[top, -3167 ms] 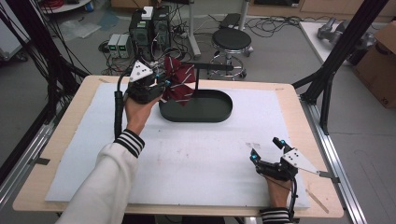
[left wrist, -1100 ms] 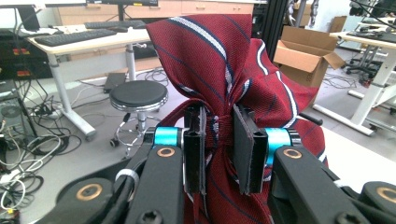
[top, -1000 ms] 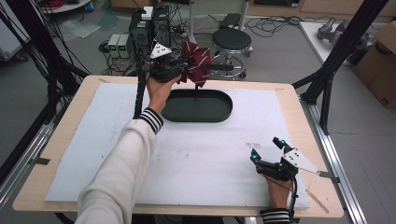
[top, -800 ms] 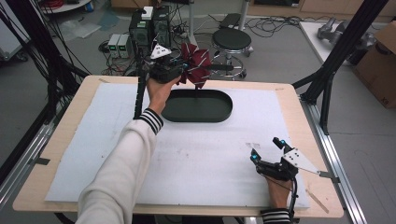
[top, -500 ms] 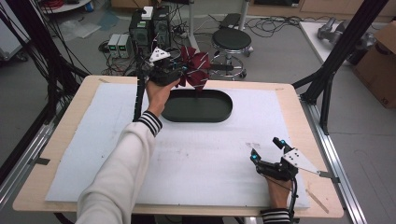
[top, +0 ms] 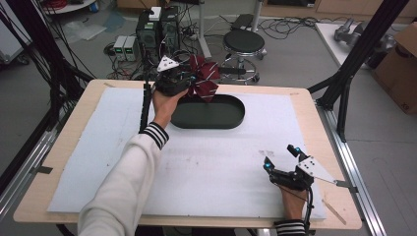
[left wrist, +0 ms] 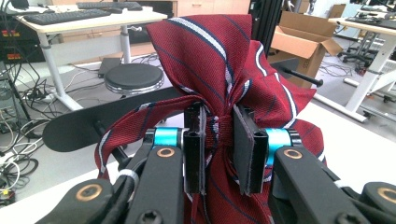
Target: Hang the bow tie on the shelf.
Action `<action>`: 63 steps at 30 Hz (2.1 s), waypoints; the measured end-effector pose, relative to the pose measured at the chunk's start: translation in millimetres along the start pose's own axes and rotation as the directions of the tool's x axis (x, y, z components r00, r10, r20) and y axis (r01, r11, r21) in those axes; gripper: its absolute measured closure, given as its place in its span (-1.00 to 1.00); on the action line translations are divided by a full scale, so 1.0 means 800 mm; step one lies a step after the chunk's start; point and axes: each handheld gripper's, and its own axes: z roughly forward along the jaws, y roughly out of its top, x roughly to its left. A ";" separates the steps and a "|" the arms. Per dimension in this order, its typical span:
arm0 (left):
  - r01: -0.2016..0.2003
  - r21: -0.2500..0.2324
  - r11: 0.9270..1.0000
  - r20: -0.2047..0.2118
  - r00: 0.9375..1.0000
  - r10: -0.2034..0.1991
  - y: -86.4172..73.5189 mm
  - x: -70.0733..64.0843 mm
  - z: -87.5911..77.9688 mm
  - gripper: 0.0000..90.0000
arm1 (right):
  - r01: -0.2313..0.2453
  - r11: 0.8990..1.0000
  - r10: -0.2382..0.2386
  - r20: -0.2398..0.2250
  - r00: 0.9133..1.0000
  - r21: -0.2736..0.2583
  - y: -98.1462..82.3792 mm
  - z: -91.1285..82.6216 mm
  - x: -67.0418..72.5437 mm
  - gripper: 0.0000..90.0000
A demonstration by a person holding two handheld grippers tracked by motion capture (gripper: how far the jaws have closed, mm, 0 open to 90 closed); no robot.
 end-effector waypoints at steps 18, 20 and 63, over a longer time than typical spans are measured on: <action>-0.002 0.040 0.999 0.002 1.000 0.002 -0.020 0.001 -0.001 0.67 | 0.000 1.000 0.000 0.000 1.000 0.002 0.000 0.000 0.000 -0.95; -0.003 0.046 0.999 0.001 1.000 0.003 -0.022 0.002 0.000 0.66 | -0.002 1.000 0.002 -0.002 1.000 0.004 0.000 0.000 0.001 -0.95; 0.019 0.130 0.991 -0.085 0.996 -0.007 -0.024 0.020 0.016 0.48 | -0.006 1.000 0.006 0.002 1.000 0.007 0.000 0.000 0.000 -0.95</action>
